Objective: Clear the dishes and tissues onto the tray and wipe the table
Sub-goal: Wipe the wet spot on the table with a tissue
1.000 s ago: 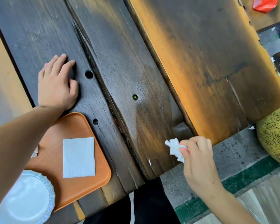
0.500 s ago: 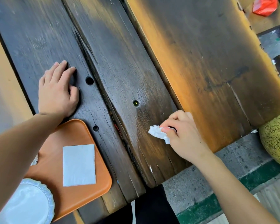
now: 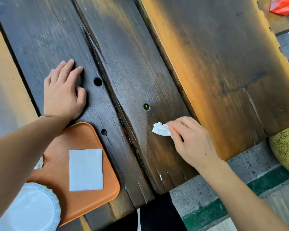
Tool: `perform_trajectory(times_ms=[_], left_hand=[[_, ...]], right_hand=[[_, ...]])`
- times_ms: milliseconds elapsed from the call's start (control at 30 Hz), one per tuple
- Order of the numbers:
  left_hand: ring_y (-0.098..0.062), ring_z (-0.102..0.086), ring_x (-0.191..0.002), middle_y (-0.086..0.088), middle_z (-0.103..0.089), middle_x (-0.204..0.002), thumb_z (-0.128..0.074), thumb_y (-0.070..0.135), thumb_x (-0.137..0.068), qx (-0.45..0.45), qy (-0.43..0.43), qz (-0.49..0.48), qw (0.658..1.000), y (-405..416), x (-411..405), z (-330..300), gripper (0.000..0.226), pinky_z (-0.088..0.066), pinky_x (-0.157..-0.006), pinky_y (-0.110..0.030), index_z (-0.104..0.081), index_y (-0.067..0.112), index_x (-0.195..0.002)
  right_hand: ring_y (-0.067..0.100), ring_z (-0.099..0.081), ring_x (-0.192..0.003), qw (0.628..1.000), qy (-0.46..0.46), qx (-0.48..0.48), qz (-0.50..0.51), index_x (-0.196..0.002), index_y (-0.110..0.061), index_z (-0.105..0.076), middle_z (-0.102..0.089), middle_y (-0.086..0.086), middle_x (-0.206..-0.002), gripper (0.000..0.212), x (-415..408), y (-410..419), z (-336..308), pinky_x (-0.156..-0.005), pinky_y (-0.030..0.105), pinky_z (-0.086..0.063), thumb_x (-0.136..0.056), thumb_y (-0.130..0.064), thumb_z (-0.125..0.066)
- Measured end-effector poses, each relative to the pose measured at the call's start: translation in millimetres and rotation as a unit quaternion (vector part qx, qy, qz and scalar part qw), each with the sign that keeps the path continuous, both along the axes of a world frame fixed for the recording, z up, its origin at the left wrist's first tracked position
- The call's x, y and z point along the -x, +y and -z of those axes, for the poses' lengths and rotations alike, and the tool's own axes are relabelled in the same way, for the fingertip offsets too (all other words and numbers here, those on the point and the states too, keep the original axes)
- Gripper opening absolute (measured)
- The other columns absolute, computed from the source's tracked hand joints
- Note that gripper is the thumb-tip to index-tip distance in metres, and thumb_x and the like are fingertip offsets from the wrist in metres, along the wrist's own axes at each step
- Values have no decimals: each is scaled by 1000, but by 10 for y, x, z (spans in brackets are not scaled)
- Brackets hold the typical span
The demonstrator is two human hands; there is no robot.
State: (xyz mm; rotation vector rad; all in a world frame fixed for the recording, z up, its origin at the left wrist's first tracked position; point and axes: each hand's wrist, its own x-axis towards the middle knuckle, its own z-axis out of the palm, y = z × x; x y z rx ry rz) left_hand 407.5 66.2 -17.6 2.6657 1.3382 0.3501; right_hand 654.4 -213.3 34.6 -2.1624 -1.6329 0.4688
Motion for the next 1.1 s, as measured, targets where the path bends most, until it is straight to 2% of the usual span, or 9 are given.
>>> perform_trajectory(times_ms=[133, 333, 467, 567, 667, 800, 900, 1000, 1100], left_hand=[[-32, -33, -148, -11, -43, -157, -43, 22, -85, 5, 4, -3, 1000, 4, 9, 12, 58, -26, -117, -47, -51, 13, -141], [-31, -31, -149, -10, -41, -158, -41, 24, -85, 9, 13, -4, 1000, 8, 13, 15, 58, -23, -118, -45, -50, 14, -142], [-31, -30, -150, -9, -40, -159, -42, 23, -86, 11, 13, -4, 1000, 11, 7, 12, 58, -23, -119, -45, -49, 15, -142], [-31, -30, -149, -9, -39, -159, -43, 22, -87, 9, 18, -3, 1000, 20, 15, 4, 56, -23, -118, -44, -48, 15, -142], [-30, -29, -150, -8, -39, -160, -44, 21, -87, 11, 15, -4, 1000, 14, 1, 19, 55, -22, -119, -43, -48, 16, -142], [-31, -30, -150, -8, -39, -160, -43, 22, -88, 9, 15, -8, 1000, 0, 16, 19, 55, -23, -119, -43, -48, 16, -142], [-30, -29, -150, -7, -39, -160, -44, 21, -87, 8, 10, -8, 1000, 4, 7, 23, 55, -23, -119, -43, -47, 17, -142], [-30, -29, -150, -7, -39, -160, -45, 21, -87, 8, 8, -11, 1000, 10, 12, 25, 56, -23, -119, -43, -47, 17, -142], [-31, -29, -150, -7, -39, -160, -44, 20, -87, 6, 8, -6, 1000, 8, 9, 30, 55, -23, -119, -42, -47, 17, -142]], right_hand=[[25, -60, -96, 994, -101, -1, -44, -110, -17, -74, -70, 1, -113, 25, 43, -175, 102, -72, 37, -44, -93, -32, -64], [32, -53, -81, 993, -97, -62, -36, -99, -10, -77, -66, 11, -89, 20, -313, 229, 194, -62, 42, -42, -82, 0, -71], [32, -49, -76, 993, -97, -59, 25, -89, -4, -73, -56, 11, -77, 11, -355, 665, 177, -61, 45, -42, -87, -2, -62], [27, -44, -72, 990, -91, -38, -99, -91, -4, -70, -52, 11, -75, 21, 136, 151, 164, -60, 39, -34, -78, 5, -56], [26, -47, -68, 973, -62, 6, -221, -97, -6, -70, -56, 7, -76, 30, 500, -716, 142, -57, 39, -37, -71, 5, -62], [23, -49, -70, 952, -50, 72, -295, -107, -10, -61, -58, 2, -78, 45, 562, -1264, 107, -59, 32, -40, -64, 0, -70], [23, -45, -65, 954, -40, 52, -292, -101, -8, -66, -53, 4, -72, 41, 510, -1265, 164, -54, 34, -39, -64, 8, -60], [23, -45, -65, 965, -6, 34, -259, -103, -7, -68, -53, 4, -71, 33, 539, -1270, 160, -56, 32, -38, -79, 8, -51], [23, -44, -65, 982, 33, 25, -187, -100, -4, -72, -52, 7, -71, 21, 533, -1134, 109, -54, 36, -40, -87, 2, -56]])
